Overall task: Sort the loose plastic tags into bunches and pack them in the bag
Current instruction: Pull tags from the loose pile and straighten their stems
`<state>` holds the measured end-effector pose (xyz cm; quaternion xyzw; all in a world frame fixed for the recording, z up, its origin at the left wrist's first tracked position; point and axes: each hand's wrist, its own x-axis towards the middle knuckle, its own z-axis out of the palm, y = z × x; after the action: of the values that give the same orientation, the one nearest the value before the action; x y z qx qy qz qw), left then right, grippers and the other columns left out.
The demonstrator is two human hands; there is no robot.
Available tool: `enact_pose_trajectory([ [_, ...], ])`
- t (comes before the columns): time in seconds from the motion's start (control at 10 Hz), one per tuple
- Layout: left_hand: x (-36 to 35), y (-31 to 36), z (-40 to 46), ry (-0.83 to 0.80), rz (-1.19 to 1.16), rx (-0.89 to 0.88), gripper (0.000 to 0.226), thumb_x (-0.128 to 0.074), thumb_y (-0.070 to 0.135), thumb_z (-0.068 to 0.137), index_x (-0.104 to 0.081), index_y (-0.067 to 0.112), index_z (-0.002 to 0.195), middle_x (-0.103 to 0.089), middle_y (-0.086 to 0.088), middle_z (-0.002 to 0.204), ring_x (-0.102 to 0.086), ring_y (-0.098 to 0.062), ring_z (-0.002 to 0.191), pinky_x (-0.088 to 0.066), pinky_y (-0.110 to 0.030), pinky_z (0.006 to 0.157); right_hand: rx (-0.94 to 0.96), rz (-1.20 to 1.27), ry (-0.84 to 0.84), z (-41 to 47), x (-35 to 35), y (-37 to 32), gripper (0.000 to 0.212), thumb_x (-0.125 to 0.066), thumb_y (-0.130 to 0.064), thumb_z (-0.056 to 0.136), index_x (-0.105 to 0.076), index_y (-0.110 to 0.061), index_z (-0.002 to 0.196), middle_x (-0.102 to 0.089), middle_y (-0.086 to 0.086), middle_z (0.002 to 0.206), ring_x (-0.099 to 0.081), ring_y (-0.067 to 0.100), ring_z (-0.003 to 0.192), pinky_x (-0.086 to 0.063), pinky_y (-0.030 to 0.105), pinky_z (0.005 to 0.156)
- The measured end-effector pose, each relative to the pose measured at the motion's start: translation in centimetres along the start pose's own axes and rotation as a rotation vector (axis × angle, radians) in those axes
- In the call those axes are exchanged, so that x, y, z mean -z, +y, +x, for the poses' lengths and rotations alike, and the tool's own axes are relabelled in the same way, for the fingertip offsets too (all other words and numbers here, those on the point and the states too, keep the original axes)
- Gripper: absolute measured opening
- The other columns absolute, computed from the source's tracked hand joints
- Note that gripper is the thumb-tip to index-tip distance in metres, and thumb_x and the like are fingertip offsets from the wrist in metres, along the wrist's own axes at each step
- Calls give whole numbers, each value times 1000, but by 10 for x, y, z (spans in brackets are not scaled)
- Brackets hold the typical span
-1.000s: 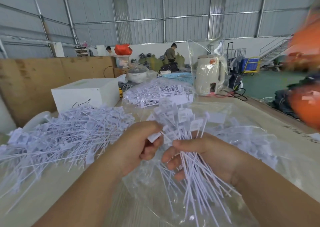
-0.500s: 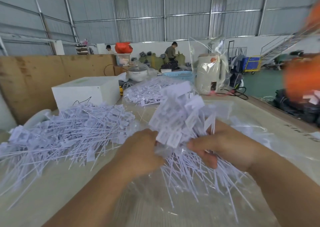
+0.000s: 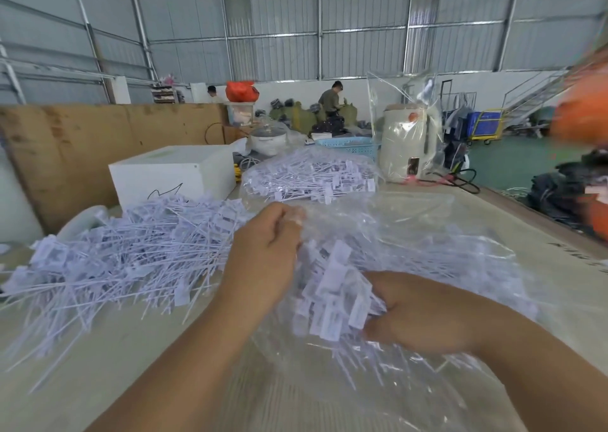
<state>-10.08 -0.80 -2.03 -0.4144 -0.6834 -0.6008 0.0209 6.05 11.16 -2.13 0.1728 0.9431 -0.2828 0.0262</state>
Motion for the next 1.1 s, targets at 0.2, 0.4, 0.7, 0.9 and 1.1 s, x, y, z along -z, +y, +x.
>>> enact_pose_trajectory([
  [0.2,-8,13,-14,-117,77,-314,15,-46,37,94,-58,31,86,-60,7,74,-55,-6,60,-42,-17,54,-61,97,150,18,-9,-9,12,-60,-19,87,-54,-19,98,-60,-4,74,-55,9,58,-43,26,54],
  [0.4,-7,21,-20,-107,44,-489,17,-43,35,92,-56,30,84,-54,17,68,-51,1,61,-36,-12,57,-179,439,143,34,-7,-35,29,-57,-4,86,-54,-8,58,-51,5,48,-44,15,38,-43,26,50],
  [0.7,-2,20,-20,-107,-63,-463,26,-46,27,92,-58,10,75,-51,14,56,-48,0,51,-33,-8,53,-81,30,88,61,-19,-52,25,-45,-8,99,-51,-19,78,-50,1,82,-51,13,76,-49,19,75],
  [0.9,-1,13,-18,-198,10,-380,19,-48,24,87,-58,16,72,-48,17,52,-44,-1,49,-31,-16,51,-3,-79,158,63,-15,-52,35,-42,-4,99,-46,-14,66,-42,1,70,-43,18,86,-30,23,66],
  [1.1,-2,6,-17,-266,108,-351,35,-48,40,88,-55,9,73,-36,5,50,-33,-6,46,-27,-23,46,-72,-360,135,70,-23,-39,36,-33,-5,102,-40,-14,68,-41,3,73,-50,23,104,-36,28,88],
])
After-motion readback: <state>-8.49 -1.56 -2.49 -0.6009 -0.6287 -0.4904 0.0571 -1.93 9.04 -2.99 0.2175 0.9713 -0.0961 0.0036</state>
